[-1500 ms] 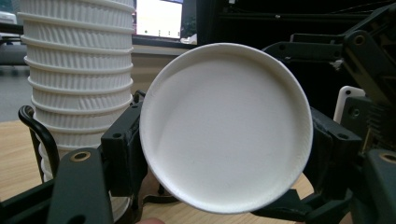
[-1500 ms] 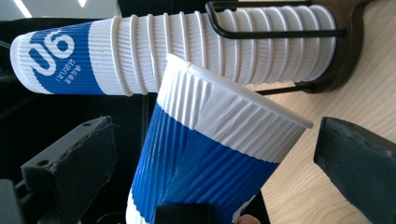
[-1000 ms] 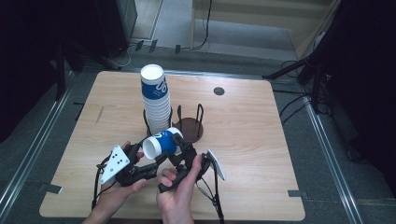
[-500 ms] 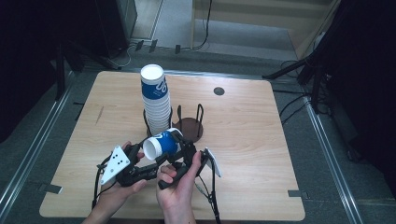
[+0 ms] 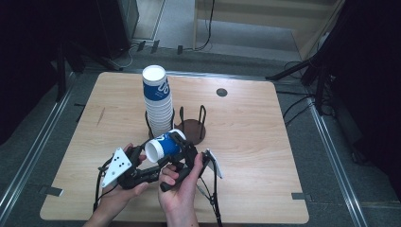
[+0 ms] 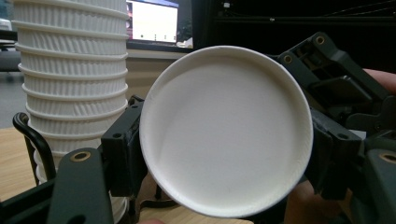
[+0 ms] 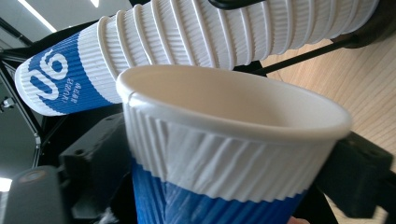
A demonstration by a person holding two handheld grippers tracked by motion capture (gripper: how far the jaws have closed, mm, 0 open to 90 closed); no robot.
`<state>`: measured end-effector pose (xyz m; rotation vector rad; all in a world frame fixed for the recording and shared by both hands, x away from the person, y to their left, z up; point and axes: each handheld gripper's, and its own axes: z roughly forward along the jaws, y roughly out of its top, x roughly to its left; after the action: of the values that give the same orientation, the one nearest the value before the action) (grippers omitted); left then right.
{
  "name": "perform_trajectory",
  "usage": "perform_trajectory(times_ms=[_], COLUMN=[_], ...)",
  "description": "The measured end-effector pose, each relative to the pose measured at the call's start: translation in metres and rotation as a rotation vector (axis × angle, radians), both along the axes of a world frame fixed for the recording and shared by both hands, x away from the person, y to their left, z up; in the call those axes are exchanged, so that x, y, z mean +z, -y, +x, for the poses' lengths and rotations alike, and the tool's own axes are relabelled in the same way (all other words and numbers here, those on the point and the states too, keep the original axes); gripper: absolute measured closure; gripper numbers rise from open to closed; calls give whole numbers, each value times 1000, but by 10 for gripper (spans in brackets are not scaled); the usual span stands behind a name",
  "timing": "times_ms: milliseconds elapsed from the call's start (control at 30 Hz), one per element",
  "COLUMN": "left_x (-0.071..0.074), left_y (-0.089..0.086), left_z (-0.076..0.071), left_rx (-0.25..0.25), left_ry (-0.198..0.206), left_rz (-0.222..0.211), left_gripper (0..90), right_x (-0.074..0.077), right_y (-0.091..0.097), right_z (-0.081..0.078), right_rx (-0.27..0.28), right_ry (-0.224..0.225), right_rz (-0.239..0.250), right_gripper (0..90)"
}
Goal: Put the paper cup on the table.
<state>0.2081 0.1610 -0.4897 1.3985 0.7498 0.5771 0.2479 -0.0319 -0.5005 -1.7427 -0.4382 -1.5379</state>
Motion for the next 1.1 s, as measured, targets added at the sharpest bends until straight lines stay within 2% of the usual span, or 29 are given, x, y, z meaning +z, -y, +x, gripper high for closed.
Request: perform_trajectory(times_ms=[333,500,633,733,833,933,1100], left_x=[0,1,3,5,6,7,10], left_y=[-1,-2,-3,-5,-5,-8,-13], left_z=[0,-2,-5,-6,-6,-6,-6], left_rx=[5,9,9,-26,-28,-53,-22], left_ry=[2,1,1,-7,-32,-43,-68], left_rz=[3,13,-3,-24,-28,-50,-61], left_gripper=[274,266,251,122,89,4,0], right_x=[-2,-2,-1,0,2,2,4], right_y=[-1,-2,-1,-1,1,4,11], right_z=[0,-1,-1,-1,0,2,4], right_rx=[-5,-11,-12,-19,-19,-34,-60], right_ry=[-6,5,12,44,63,95,154], right_rz=[21,5,6,-6,-11,-27,-86], right_gripper=[176,191,201,205,206,208,212])
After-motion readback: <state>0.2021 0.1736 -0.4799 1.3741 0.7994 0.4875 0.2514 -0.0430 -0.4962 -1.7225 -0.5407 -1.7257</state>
